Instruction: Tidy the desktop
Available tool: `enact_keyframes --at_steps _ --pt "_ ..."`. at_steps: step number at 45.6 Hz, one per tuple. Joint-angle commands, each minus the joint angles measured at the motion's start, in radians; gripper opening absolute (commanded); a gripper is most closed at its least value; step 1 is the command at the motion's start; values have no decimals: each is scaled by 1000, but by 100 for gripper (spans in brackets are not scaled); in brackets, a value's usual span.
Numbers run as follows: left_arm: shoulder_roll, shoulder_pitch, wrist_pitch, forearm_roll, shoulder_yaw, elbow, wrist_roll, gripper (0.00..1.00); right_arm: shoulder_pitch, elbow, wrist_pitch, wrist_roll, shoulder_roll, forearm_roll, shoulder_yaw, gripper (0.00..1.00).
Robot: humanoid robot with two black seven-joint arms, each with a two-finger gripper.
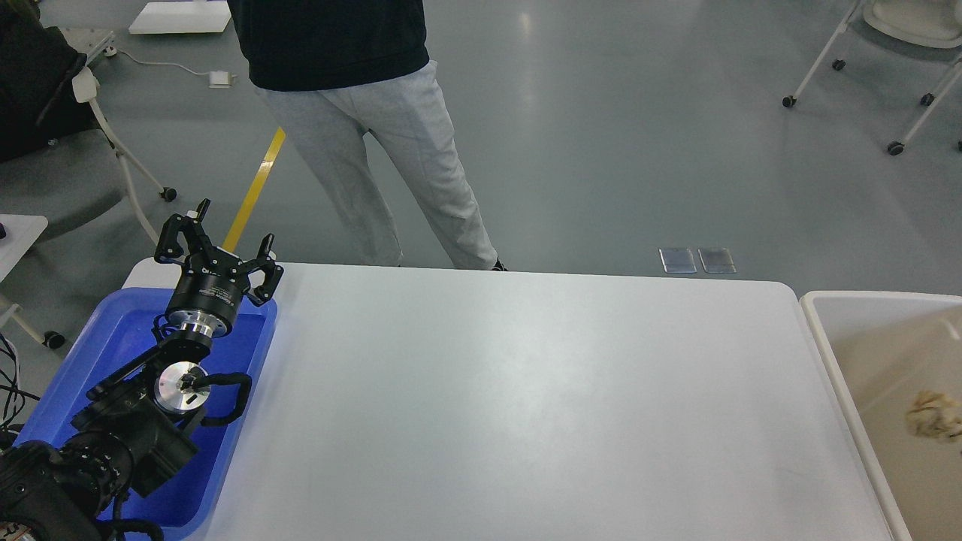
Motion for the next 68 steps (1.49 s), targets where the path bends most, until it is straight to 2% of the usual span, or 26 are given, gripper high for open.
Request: enact_keyframes --at_steps 1,10,19,26,30,37,40,44,50,59,68 --pt "0 0 0 0 -1 1 0 100 11 -5 8 -1 2 -1 -15 100" --pt "0 0 0 0 1 1 0 100 17 6 39 0 -4 0 5 100" --pt "0 0 0 0 1 -1 0 100 46 11 235 5 -15 15 28 100" --pt "0 0 0 0 1 -1 0 100 74 82 381 17 -72 55 155 100" --pt "0 0 0 0 -1 -1 0 100 76 246 393 19 -150 55 219 100" --pt "0 0 0 0 1 -1 0 100 8 752 359 33 -361 48 371 100" --pt "0 0 0 0 -1 1 0 100 -39 889 320 40 -386 34 462 100" --pt "0 0 0 0 -1 1 0 100 -72 988 238 46 -378 -6 543 100" --pt "0 0 2 0 -1 1 0 100 -116 1054 131 112 -319 -84 582 100" --pt "0 0 2 0 -1 1 0 100 -173 1080 25 305 -195 -104 588 100" --pt "0 0 2 0 -1 1 0 100 -162 988 -27 373 -43 -104 620 100"
